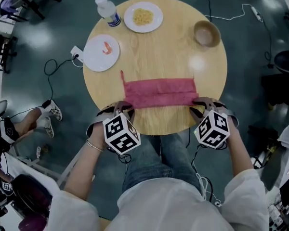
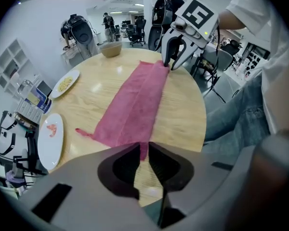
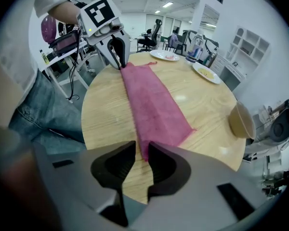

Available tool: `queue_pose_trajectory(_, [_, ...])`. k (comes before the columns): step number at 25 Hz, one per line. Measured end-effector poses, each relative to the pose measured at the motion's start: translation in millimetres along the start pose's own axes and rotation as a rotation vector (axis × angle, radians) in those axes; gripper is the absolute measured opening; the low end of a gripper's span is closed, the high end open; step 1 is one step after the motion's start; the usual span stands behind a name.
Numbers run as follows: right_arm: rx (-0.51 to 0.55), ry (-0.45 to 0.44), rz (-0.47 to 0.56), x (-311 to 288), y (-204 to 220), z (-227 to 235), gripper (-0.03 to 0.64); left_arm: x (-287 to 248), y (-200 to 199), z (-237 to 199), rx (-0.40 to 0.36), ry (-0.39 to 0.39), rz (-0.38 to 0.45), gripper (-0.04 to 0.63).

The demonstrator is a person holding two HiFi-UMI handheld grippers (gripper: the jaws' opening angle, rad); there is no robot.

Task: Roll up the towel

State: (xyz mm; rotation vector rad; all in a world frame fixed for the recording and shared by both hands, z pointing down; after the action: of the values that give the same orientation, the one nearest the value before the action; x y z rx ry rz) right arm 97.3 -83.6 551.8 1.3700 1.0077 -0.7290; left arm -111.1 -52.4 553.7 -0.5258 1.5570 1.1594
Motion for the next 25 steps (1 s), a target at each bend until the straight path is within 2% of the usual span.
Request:
queue_pose_trajectory(12, [0.047,0.028,-0.002,-5.3,1.4,5.1,0.046,-8.8,-0.3,-2.2,-0.025,-0.004,-0.013,0.057])
queue_pose_trajectory(20, [0.057,0.076,0.005,-6.0,1.3,5.6,0.026,-9.4,-0.7,-2.5,-0.084,-0.097,-0.005,0.034])
queue_pose_trajectory(22, [0.046,0.063,0.003,-5.6,1.7,2.2,0.023,-8.9,0.7,1.9,-0.074,-0.082,-0.017,0.025])
queue_pose_trajectory(25, [0.037,0.018,-0.008,-3.0,5.5,-10.4,0.021,-6.0,4.4,17.0,-0.036,-0.016,-0.031,0.023])
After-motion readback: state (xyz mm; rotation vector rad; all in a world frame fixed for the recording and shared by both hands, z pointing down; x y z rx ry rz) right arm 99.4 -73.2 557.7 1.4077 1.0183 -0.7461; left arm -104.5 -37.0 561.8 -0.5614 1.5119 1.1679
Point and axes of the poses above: the fingertips, and each gripper's own axes: x backward along the fingers, z to its right, y out of its underside, the point moved 1 cm from there along x, backward along the fingers, and after that the axes turned 8 degrees about z, right-handed, at the moved point
